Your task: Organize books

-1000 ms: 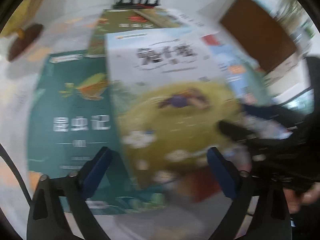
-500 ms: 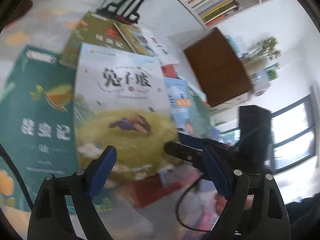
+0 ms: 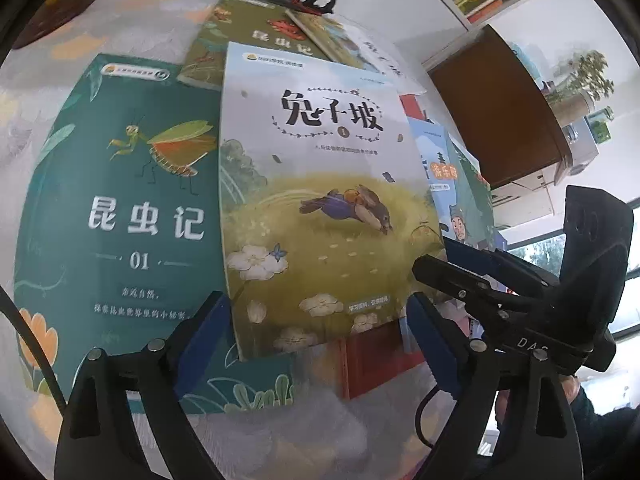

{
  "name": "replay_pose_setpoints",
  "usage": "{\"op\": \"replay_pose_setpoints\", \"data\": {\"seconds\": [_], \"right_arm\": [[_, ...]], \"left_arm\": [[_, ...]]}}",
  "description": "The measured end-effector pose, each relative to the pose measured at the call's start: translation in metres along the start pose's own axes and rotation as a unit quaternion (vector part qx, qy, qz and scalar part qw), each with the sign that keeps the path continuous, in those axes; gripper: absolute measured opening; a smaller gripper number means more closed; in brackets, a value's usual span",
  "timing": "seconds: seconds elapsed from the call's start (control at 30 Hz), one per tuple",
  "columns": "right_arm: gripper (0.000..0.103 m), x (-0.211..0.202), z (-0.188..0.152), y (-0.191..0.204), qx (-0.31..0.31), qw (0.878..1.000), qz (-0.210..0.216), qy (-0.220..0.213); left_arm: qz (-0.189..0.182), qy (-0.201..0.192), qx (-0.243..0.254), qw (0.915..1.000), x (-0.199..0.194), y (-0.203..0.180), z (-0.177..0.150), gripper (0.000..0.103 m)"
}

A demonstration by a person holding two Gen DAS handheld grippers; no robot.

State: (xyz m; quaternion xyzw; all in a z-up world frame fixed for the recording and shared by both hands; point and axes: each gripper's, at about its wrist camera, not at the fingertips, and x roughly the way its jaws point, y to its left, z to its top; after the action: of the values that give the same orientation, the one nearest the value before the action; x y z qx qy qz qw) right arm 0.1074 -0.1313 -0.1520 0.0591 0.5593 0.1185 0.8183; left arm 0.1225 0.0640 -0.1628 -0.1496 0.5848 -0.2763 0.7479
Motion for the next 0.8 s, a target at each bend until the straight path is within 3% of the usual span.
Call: {"op": "replay_pose_setpoints", "data": {"seconds": [0.17,0.37,0.4,0.43,0.47,0.5,0.53,0.57,0.7,0.8], "right_arm": [[0.049,-0.004,0.001,-0.013,0.024,1.000,0.009,-0.008],[0.051,-0.007,0.002,-0.022,0.048,0.999,0.021,-0.014],[0.051,-0.007,0.003,-0.021,0.048,0.999,0.019,-0.014],[0.051,-0.008,0.003,-0.021,0.048,0.999,0.020,-0.014],[0.051,-0.007,0.003,-0.022,0.051,0.998,0.029,-0.013],[0.051,-0.006,0.002,-0.023,0.059,0.997,0.050,-0.010],[0.051,-0.004,0.002,-0.024,0.067,0.996,0.067,-0.008],[0.051,-0.003,0.002,-0.023,0.072,0.994,0.076,-0.007],[0.050,-0.003,0.001,-0.018,0.061,0.996,0.066,-0.005],[0.048,-0.004,0.000,-0.024,0.069,0.995,0.075,-0.007]], "left_arm": [[-0.075,-0.016,-0.045,0.9961,-0.002,0.018,0.004,0.089],[-0.128,-0.032,-0.087,0.9875,0.001,0.029,0.009,0.089],[-0.144,-0.037,-0.098,0.9840,0.000,0.035,0.010,0.089],[-0.189,-0.037,-0.112,0.9750,0.000,0.038,0.010,0.089],[-0.248,-0.034,-0.134,0.9588,0.004,0.040,0.010,0.089],[-0.268,-0.032,-0.142,0.9523,0.008,0.037,0.012,0.089],[-0.266,-0.028,-0.139,0.9535,0.011,0.032,0.014,0.089],[-0.245,-0.024,-0.126,0.9609,0.013,0.024,0.017,0.089],[-0.162,-0.015,-0.098,0.9818,0.010,0.016,0.015,0.089],[-0.134,0.006,-0.106,0.9853,0.006,0.024,0.009,0.089]]}}
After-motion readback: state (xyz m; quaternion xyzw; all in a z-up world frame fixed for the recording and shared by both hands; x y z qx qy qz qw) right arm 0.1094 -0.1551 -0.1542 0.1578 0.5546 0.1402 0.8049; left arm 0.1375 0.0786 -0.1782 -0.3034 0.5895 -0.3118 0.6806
